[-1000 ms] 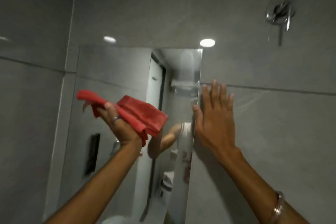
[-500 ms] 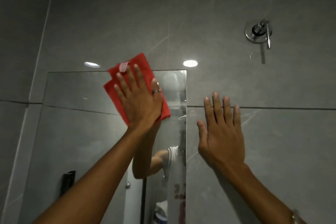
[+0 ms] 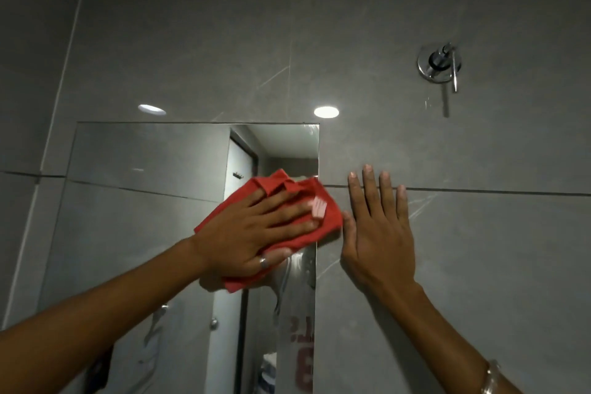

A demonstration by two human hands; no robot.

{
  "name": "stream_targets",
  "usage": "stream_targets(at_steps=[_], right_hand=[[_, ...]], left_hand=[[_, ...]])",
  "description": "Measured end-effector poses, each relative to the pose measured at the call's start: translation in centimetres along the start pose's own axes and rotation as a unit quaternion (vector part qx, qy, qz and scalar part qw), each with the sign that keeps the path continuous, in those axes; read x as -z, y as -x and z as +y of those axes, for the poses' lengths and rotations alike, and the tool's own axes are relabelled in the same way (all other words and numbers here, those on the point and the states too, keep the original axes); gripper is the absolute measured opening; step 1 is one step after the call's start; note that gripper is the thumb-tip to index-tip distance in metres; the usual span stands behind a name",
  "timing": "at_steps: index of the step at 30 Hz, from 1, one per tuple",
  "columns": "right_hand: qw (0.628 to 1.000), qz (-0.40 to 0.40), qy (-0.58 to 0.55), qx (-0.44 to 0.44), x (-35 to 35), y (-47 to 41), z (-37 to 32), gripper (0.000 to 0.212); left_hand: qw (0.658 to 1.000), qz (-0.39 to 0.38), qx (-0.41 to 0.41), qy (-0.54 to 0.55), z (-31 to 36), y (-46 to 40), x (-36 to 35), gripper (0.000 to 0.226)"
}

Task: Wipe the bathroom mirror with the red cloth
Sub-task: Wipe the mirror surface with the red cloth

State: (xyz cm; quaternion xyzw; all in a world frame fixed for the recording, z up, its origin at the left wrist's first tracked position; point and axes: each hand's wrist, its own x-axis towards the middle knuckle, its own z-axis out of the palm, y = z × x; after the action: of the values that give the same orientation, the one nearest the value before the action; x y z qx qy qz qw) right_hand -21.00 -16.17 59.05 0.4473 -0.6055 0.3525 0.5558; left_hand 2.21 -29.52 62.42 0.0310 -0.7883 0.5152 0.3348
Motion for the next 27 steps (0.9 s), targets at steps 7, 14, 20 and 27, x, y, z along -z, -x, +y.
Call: stream_targets(at_steps=[7, 14, 20, 27], right_hand=[[1.000, -0.004, 0.012, -0.006, -0.2, 0.0, 0.0, 0.067], [1.000, 0.004, 0.015, -0.017, -0.4, 0.1, -0.3, 0.067], [1.000, 0.012, 0.016, -0.012, -0.4, 0.4, -0.5, 0.066], [1.000, 0.013, 0.013, -0.005, -1.2, 5.3, -1.3, 0.066]], left_hand=[[0.985, -0.004, 0.169, 0.023, -8.0, -1.2, 3.3, 0.064], [0.980, 0.013, 0.199, 0.014, -8.6, -4.6, 3.2, 0.067], [0.990, 0.024, 0.139, 0.002, -5.6, -4.5, 2.2, 0.065], [0.999, -0.009, 0.035, 0.035, 1.6, -1.0, 0.3, 0.065]])
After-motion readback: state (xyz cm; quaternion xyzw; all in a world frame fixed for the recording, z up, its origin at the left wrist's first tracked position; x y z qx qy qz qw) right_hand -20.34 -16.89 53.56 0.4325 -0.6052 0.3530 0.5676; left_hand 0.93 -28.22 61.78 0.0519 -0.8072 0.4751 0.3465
